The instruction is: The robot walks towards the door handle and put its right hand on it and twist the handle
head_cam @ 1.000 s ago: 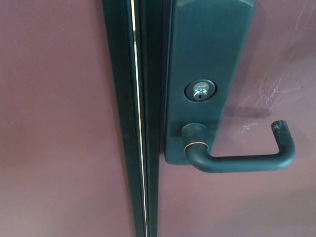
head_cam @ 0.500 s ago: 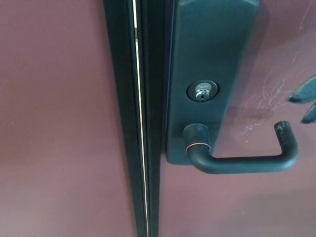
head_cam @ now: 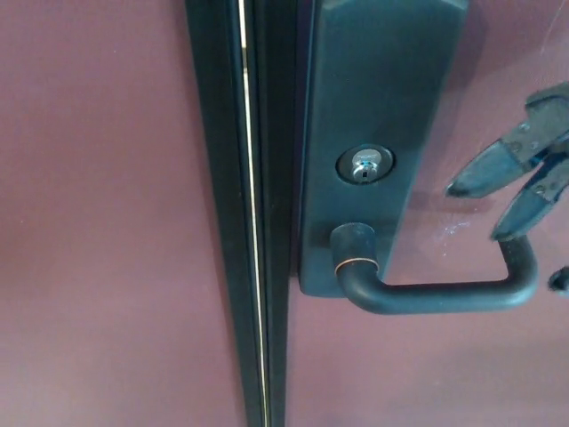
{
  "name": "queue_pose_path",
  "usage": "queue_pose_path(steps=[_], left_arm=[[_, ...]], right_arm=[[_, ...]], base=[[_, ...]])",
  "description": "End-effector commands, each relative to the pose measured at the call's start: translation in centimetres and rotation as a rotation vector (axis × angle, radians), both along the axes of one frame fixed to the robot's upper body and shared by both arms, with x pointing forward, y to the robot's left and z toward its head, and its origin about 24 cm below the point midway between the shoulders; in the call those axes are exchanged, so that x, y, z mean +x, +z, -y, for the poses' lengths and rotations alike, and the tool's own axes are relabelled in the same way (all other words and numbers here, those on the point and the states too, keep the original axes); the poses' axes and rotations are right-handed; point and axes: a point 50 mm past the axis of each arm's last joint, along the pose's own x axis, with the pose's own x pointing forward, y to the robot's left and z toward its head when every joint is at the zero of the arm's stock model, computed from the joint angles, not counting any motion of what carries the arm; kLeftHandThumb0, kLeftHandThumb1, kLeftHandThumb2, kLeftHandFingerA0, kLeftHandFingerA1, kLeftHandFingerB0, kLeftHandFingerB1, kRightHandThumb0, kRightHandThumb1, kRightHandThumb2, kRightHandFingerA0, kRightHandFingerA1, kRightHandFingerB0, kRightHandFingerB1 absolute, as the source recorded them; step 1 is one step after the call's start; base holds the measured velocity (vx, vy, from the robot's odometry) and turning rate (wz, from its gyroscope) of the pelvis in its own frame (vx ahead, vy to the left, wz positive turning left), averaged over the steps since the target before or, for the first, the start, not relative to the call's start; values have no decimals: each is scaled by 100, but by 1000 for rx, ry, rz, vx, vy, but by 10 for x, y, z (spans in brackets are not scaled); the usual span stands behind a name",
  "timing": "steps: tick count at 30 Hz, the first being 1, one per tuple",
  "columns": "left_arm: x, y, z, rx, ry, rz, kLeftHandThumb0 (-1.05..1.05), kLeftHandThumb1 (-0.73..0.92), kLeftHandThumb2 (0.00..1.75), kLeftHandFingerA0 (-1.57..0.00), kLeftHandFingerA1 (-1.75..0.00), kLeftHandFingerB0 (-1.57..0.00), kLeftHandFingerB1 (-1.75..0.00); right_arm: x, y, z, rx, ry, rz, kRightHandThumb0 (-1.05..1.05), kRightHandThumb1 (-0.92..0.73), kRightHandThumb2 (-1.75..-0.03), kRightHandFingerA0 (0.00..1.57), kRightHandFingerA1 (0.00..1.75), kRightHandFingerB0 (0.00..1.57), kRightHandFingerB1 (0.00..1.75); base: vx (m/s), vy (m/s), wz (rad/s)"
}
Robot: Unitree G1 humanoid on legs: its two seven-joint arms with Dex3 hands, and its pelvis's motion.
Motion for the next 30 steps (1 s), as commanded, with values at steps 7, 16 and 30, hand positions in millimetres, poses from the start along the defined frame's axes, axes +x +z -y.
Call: queue_pose_path(steps=[7, 16, 30], left_arm=[[-6, -1, -2, -15, -2, -31, -43, 49, 76, -68, -60, -46, -51], [-4, 0, -2, -6, -2, -29, -43, 49, 76, -68, -60, -46, -51], [-8, -1, -2, -3, 1, -33, -43, 49, 76, -68, -60, -46, -51]], right_arm=[[-7, 0, -12, -48, -10, -56, -14, -63, -58, 59, 56, 45, 43], [-1, -14, -14, -130, -50, -60, -12, -65, -59, 53, 51, 40, 41], [10, -28, -1, -213, -162, -33, -14, -64, -59, 48, 47, 41, 39]], base=[[0, 0, 0], [0, 0, 0], [0, 0, 0]])
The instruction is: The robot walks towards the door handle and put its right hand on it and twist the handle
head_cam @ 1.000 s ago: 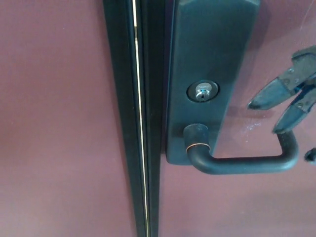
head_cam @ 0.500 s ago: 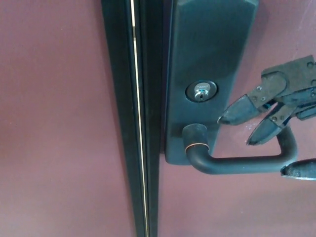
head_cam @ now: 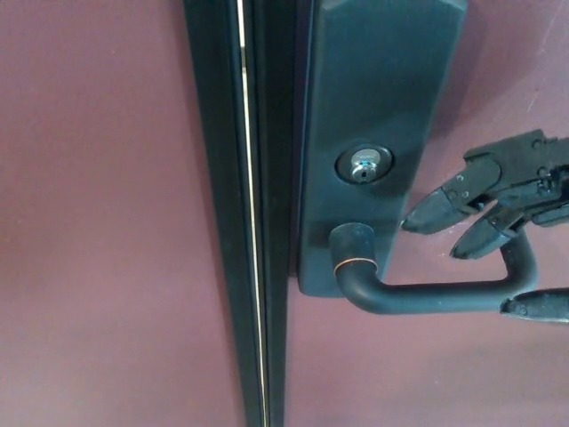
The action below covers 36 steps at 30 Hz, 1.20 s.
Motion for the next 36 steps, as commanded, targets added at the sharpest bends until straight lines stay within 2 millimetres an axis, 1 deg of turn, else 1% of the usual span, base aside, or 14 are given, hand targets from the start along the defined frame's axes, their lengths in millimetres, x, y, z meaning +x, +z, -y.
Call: queue_pose_path(steps=[1, 6, 9, 18, 23, 27, 36], left_arm=[[-5, 0, -3, 5, 3, -18, -43, 49, 76, -68, -60, -46, -51], [-5, 0, -2, 4, 1, -19, -43, 49, 76, -68, -60, -46, -51], [-9, -1, -3, 4, 11, -33, -43, 49, 76, -68, -60, -46, -51], [-11, -1, -3, 10, 10, -39, -43, 49, 77, -69, -61, -48, -52], [-9, 0, -3, 7, 10, -35, -43, 49, 77, -69, -61, -48, -52], [-10, -1, -3, 2, 7, -29, -43, 49, 77, -69, -61, -48, -52], [-10, -1, -3, 3, 17, -31, -43, 49, 77, -69, -61, -48, -52]], right_arm=[[6, -4, 9, -67, -73, 46, -15, -64, -59, 47, 47, 41, 39], [7, -5, 12, -81, -85, 58, -15, -64, -59, 47, 47, 41, 39], [7, -12, 13, -91, -96, 57, -17, -65, -59, 46, 46, 41, 39], [9, -22, 13, -104, -90, 33, -18, -66, -59, 46, 45, 41, 38], [11, -24, 11, -108, -85, 31, -18, -66, -59, 46, 45, 41, 38], [12, -29, 3, -120, -62, 19, -18, -66, -59, 46, 45, 41, 38], [16, -30, -4, -160, -33, 9, -18, -67, -60, 45, 44, 41, 38]], base=[[0, 0, 0], [0, 0, 0], [0, 0, 0], [0, 0, 0], [0, 0, 0], [0, 0, 0], [0, 0, 0]])
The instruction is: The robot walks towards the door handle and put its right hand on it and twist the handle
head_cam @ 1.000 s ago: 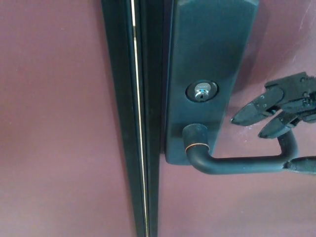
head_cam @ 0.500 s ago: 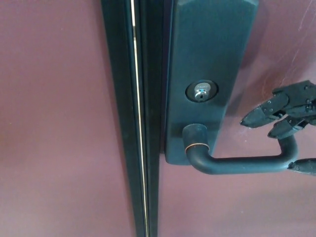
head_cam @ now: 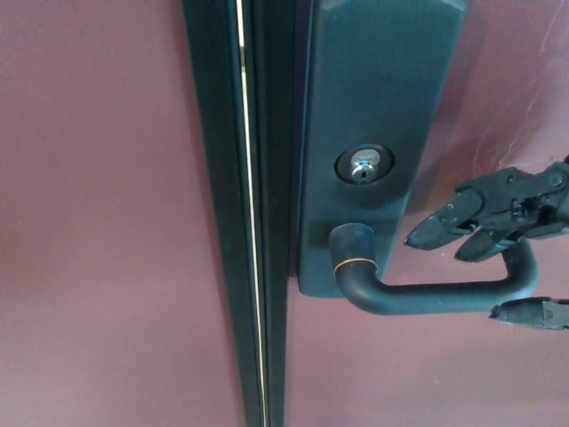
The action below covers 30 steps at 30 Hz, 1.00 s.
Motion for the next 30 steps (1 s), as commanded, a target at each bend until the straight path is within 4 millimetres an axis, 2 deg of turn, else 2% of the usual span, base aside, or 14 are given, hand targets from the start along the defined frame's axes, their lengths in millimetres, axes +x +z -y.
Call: queue_pose_path(steps=[1, 2, 9, 18, 30], left_arm=[[-3, 0, -1, 0, 8, -13, -43, 49, 77, -69, -61, -48, -52], [-1, 1, -2, 2, 3, -7, -43, 49, 77, -68, -60, -48, -52], [1, 1, -2, 6, -7, -5, -43, 49, 77, -67, -60, -47, -51], [0, 2, -3, 8, -14, -3, -43, 49, 77, -67, -60, -47, -51], [-6, 3, -6, 9, -6, -5, -43, 49, 77, -67, -60, -47, -51]], right_arm=[[2, 0, -1, -33, -2, -2, -18, -67, -60, 45, 44, 41, 38], [7, 3, -4, -88, 18, 2, -20, -67, -60, 44, 43, 41, 37], [13, 4, -10, -161, 42, 2, -21, -68, -60, 44, 43, 41, 37], [21, -3, -16, -242, 59, -14, -22, -69, -60, 43, 42, 41, 37], [22, -6, -20, -322, 66, -24, -24, -69, -60, 43, 41, 41, 37]], base=[[0, 0, 0], [0, 0, 0], [0, 0, 0], [0, 0, 0], [0, 0, 0]])
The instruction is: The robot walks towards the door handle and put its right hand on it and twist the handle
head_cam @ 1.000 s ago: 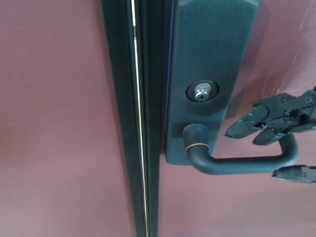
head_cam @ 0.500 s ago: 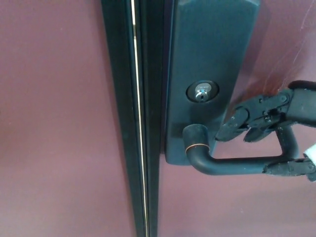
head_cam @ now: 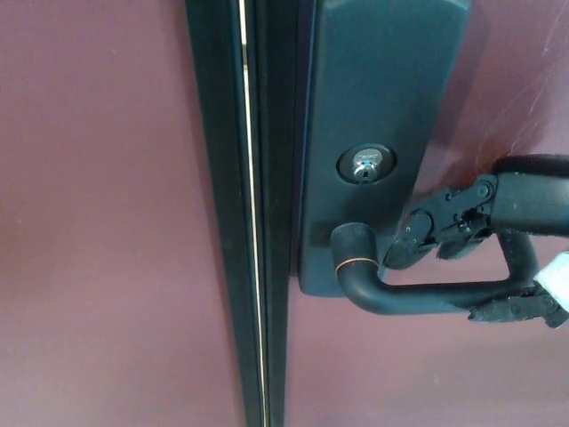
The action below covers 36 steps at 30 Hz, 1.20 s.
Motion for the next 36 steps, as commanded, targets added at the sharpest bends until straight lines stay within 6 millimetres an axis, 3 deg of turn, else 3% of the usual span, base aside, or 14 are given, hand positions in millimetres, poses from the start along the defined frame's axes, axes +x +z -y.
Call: queue_pose_path(steps=[1, 19, 23, 34, 35, 36], left_arm=[[-5, 1, -3, 1, -2, -9, -43, 49, 77, -67, -60, -47, -51], [-1, 3, -5, 3, -2, 2, -42, 49, 77, -68, -60, -48, -52], [1, 3, -4, 8, -4, 5, -43, 49, 77, -68, -60, -47, -51], [7, 3, -2, 5, -9, 16, -43, 49, 77, -67, -60, -47, -51], [6, 3, -2, 1, 0, 11, -43, 49, 77, -67, -60, -47, -51], [6, 3, -2, -1, 0, 11, -43, 49, 77, -67, -60, -47, -51]], right_arm=[[2, -3, 1, -50, -19, -6, -24, -69, -60, 43, 41, 41, 37], [-1, -28, -11, -110, -18, -82, -27, -72, -62, 43, 41, 40, 36], [-4, -46, -12, -118, -15, -139, -28, -74, -62, 42, 41, 40, 36], [-3, -57, -13, -128, -26, -177, -29, -75, -62, 44, 41, 39, 36], [-4, -63, -14, -134, -27, -202, -27, -74, -61, 57, 45, 41, 36], [-5, -63, -13, -135, -27, -206, -26, -74, -61, 60, 46, 42, 37]], base=[[0, 0, 0], [0, 0, 0], [0, 0, 0], [0, 0, 0], [0, 0, 0], [0, 0, 0]])
